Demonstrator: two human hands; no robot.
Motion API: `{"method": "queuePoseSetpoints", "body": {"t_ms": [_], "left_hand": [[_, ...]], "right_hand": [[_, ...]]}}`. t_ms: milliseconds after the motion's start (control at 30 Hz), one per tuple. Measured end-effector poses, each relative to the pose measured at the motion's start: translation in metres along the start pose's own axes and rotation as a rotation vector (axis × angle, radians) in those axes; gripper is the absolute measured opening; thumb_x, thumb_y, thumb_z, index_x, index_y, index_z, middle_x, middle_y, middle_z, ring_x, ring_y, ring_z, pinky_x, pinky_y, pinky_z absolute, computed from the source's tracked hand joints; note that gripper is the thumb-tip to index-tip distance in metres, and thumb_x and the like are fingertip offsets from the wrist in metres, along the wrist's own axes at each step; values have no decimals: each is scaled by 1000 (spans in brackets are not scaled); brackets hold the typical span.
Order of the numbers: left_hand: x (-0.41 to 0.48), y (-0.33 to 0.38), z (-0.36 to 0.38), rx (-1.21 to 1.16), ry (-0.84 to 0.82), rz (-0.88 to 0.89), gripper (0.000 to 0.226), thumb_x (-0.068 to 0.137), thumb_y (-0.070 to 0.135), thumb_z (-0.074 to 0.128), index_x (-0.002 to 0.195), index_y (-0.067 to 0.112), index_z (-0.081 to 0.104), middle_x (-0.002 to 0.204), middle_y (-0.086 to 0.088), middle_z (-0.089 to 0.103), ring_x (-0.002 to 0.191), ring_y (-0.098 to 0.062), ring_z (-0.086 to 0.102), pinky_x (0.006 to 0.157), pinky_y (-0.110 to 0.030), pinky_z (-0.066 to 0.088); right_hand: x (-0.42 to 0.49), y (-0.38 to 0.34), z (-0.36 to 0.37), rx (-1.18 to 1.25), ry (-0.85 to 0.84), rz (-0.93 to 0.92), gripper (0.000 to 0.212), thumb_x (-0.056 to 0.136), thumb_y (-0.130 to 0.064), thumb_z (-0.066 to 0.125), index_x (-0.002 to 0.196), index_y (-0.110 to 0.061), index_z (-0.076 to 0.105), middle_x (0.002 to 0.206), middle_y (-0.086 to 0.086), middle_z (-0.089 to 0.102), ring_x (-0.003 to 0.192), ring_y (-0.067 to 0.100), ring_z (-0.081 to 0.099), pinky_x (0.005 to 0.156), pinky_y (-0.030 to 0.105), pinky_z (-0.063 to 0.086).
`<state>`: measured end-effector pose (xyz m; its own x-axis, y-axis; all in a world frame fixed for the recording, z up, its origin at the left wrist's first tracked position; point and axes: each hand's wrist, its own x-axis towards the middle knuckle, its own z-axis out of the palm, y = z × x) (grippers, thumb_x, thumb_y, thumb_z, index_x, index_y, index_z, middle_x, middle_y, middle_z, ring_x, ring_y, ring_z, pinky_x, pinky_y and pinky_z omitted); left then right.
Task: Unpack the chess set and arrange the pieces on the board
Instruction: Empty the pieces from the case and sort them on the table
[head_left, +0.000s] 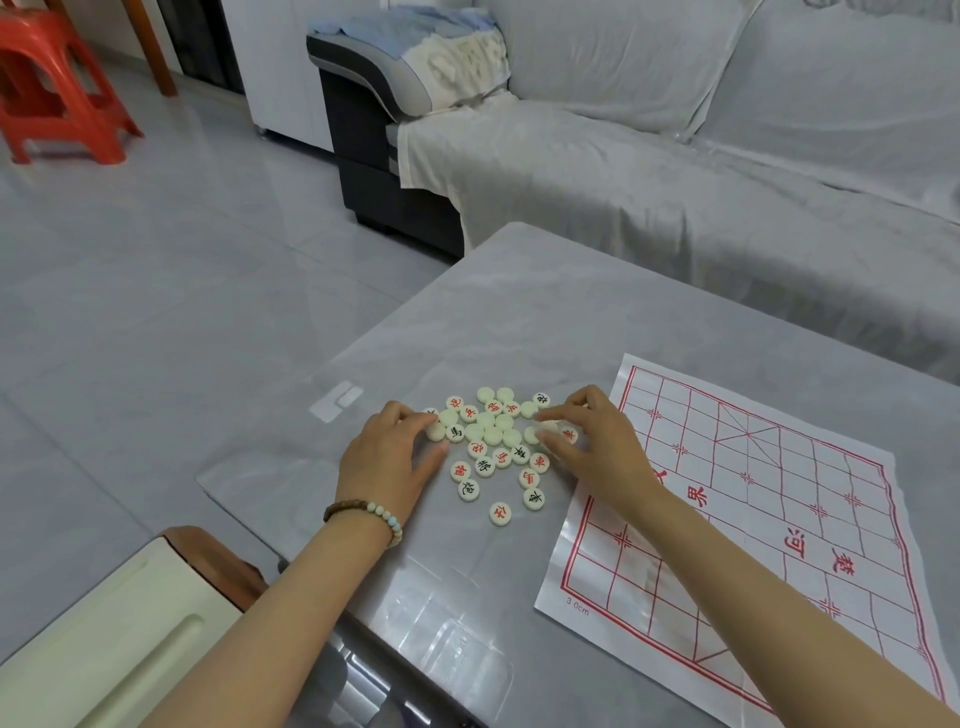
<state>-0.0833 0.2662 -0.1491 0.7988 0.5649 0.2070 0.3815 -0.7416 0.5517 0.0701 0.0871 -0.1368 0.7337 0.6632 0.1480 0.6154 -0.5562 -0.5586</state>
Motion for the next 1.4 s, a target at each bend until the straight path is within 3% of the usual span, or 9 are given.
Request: {"method": "queuePoseSetpoints", "body": {"t_ms": [233, 400, 567, 900, 1033, 1133, 1233, 1400], "left_hand": [[1, -2, 0, -16, 20, -13, 27, 86, 36, 62, 110, 26, 62, 103, 7, 54, 96, -11, 49, 72, -24, 42], [2, 0, -1, -5, -2, 10, 24, 89, 37, 56, 112, 31, 63, 103, 8, 53, 97, -10, 49, 76, -27, 45], [1, -1, -4, -10, -3, 24, 19, 87, 37, 59, 104, 30, 65, 99, 8, 54, 94, -10, 49, 73, -26, 45], [4, -4, -11, -98, -117, -12, 13, 86, 38, 60, 91, 26, 64, 84, 15, 53, 75, 0, 44, 61, -12, 31], [3, -1, -12, -51, -158, -14, 17, 90, 38, 54, 88, 24, 64, 74, 16, 50, 68, 0, 43, 57, -14, 31], [4, 1, -13, -45, -106, -32, 13, 89, 36, 56, 93, 25, 63, 82, 13, 55, 76, -3, 48, 63, -17, 37], [4, 4, -9, 57, -52, 72, 23, 91, 37, 52, 107, 25, 62, 103, 7, 57, 99, -14, 48, 81, -23, 36], [4, 11, 3, 152, -148, 258, 68, 82, 59, 13, 126, 28, 55, 136, 9, 46, 124, -17, 37, 101, -28, 25]], "right_hand": [[10, -3, 1, -68, -52, 25, 21, 80, -40, 69, 98, -30, 72, 102, -7, 46, 92, 15, 49, 79, 28, 41], [11, -8, 3, 92, -78, 98, 20, 87, -37, 62, 97, -21, 70, 101, -5, 46, 89, 11, 48, 67, 17, 33], [11, -8, 1, 51, -52, 116, 19, 87, -35, 63, 96, -20, 66, 104, -2, 47, 92, 12, 50, 75, 22, 38], [9, 1, -6, 16, -58, 132, 18, 84, -31, 68, 101, -24, 69, 101, -5, 57, 82, 7, 51, 74, 22, 40], [10, -2, -4, 10, -46, 139, 12, 85, -27, 67, 96, -24, 67, 100, -4, 61, 82, 9, 52, 72, 22, 40], [10, -3, -3, -22, -44, 129, 12, 87, -27, 63, 98, -23, 67, 99, -4, 61, 82, 9, 52, 71, 21, 39], [7, -2, -2, 7, -46, 148, 17, 91, -30, 57, 100, -20, 68, 98, -4, 61, 82, 9, 53, 68, 19, 38], [7, -2, 1, 107, -25, 159, 14, 93, -29, 55, 94, -20, 66, 87, -6, 62, 78, 9, 54, 62, 15, 37]]}}
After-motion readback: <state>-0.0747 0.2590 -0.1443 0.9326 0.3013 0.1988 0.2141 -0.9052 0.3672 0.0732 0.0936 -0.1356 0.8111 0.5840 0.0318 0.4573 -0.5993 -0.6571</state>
